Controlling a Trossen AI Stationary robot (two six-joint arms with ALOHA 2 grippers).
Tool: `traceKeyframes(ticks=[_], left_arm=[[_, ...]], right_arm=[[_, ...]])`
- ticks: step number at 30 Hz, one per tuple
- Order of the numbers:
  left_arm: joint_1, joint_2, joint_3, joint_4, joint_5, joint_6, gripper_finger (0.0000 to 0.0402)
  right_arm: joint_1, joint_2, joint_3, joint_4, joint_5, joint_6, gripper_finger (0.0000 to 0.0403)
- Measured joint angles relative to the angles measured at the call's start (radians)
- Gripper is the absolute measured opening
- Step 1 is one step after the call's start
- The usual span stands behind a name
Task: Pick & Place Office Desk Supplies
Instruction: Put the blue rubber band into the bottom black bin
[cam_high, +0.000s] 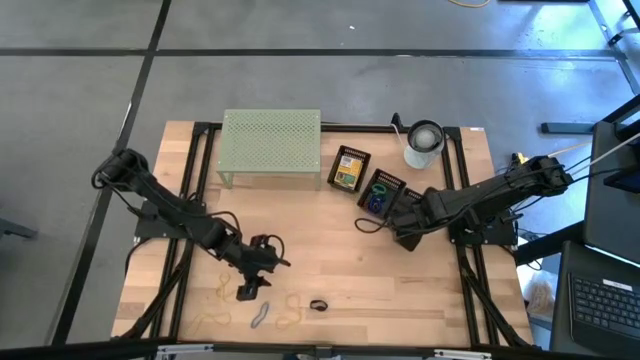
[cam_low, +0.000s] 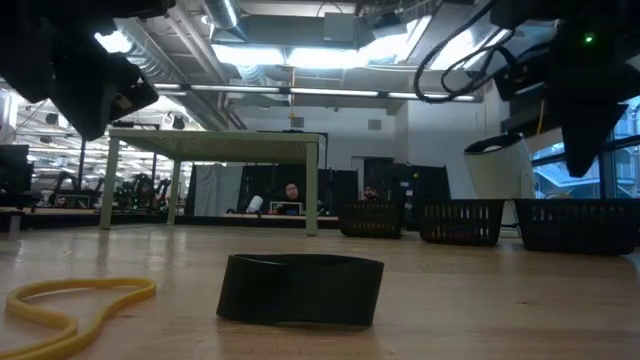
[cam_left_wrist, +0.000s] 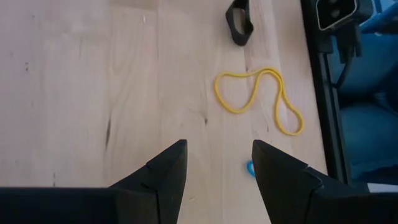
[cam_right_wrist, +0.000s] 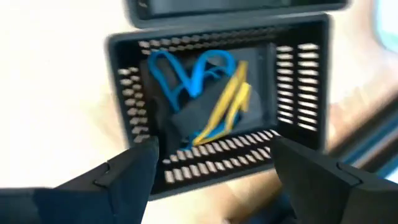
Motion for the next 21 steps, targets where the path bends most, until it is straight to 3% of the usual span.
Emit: traceKeyframes(ticks=[8, 15, 21], left_arm=[[-0.03, 0.091, 0.0, 0.022, -0.013, 0.226, 0.0177], [-0.084, 0.201, 0.0, 0.103, 0.136, 0.298, 0.0166], [-0.134, 0.282, 0.0, 0.257, 0.131, 0.298, 0.0154]], right_arm=[[0.0, 0.0, 0.0, 0.09, -0.004, -0.025, 0.0313], [0.0, 0.0, 0.0, 0.098, -0.043, -0.024, 0.0313], [0.0, 0.0, 0.0, 0.107, -0.045, -0.024, 0.0314]])
